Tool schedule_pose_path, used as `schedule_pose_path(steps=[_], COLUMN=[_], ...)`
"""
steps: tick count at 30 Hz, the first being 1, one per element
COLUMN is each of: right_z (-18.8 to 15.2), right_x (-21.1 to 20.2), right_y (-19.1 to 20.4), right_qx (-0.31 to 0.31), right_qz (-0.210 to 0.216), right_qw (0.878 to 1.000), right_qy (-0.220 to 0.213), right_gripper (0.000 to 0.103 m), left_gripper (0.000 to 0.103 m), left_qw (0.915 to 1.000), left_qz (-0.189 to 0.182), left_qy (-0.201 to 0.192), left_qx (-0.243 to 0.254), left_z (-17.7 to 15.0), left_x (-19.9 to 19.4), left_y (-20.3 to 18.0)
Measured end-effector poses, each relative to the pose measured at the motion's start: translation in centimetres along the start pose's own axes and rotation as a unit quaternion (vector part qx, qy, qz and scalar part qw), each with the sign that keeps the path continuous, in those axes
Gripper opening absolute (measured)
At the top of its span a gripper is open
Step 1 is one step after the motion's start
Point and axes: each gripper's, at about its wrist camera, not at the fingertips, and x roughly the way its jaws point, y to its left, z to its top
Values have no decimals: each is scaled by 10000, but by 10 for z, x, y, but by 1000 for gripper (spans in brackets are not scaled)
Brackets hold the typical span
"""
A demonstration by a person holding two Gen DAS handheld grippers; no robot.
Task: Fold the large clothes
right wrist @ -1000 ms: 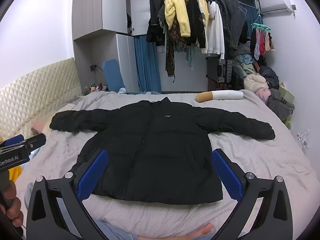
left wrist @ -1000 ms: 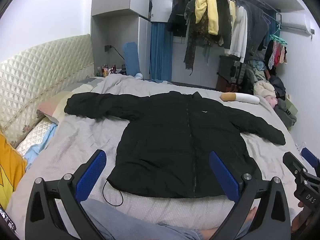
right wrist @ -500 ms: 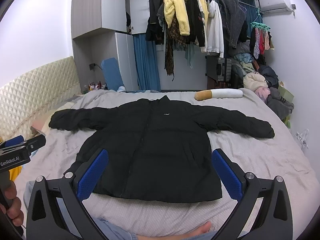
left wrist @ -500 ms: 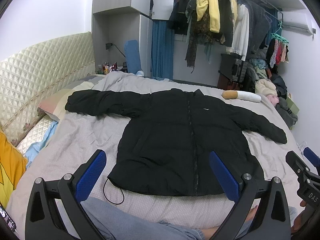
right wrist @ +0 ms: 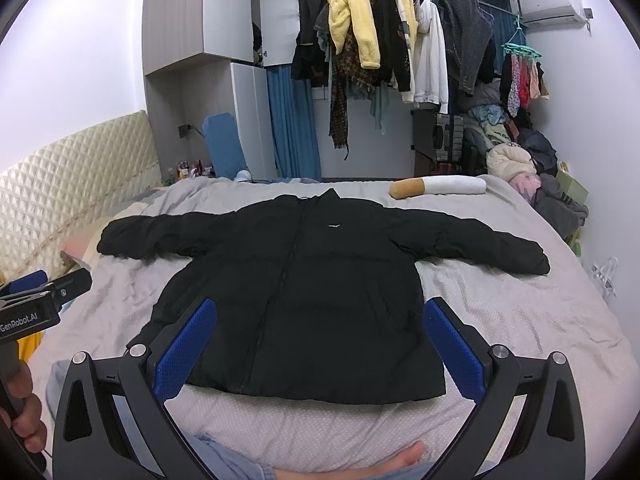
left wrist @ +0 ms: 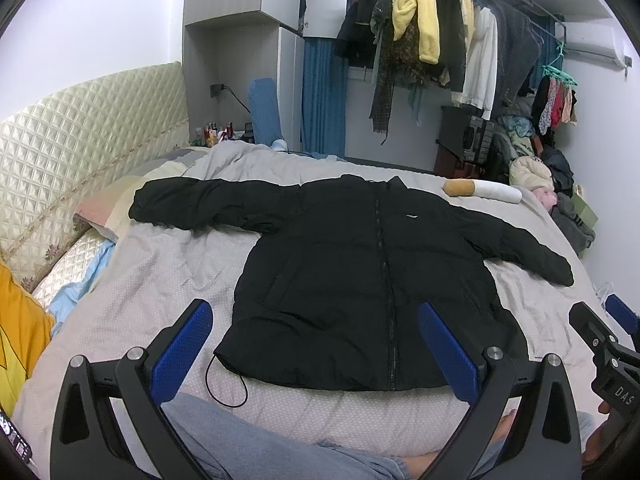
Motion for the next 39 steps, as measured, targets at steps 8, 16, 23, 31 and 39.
schedule_pose_path(steps=[8, 16, 23, 31, 39], right_z=[0, 0, 0, 4, 4], right_x=[-1, -1, -1, 0, 1], right_y=[-1, -1, -1, 1, 1], right_qx=[11, 29, 16, -7, -8], right_qz=[-5, -4, 1, 6, 38], right_qw=[10000, 10000, 10000, 10000, 10000], right_qy=[-7, -5, -2, 16, 37], right_gripper=[103, 103, 103, 103, 103], left_gripper=[103, 103, 103, 103, 103], left_qw=[10000, 10000, 10000, 10000, 10000], left_qz=[11, -14, -42, -40, -33], left_qy=[-2, -6, 0, 9, 38], left_qx=[-8, 0, -6, -4, 6], left_z=[-1, -2, -1, -1, 0], left_x=[-1, 0, 0, 0, 0], left_y=[1, 4, 5, 5, 5])
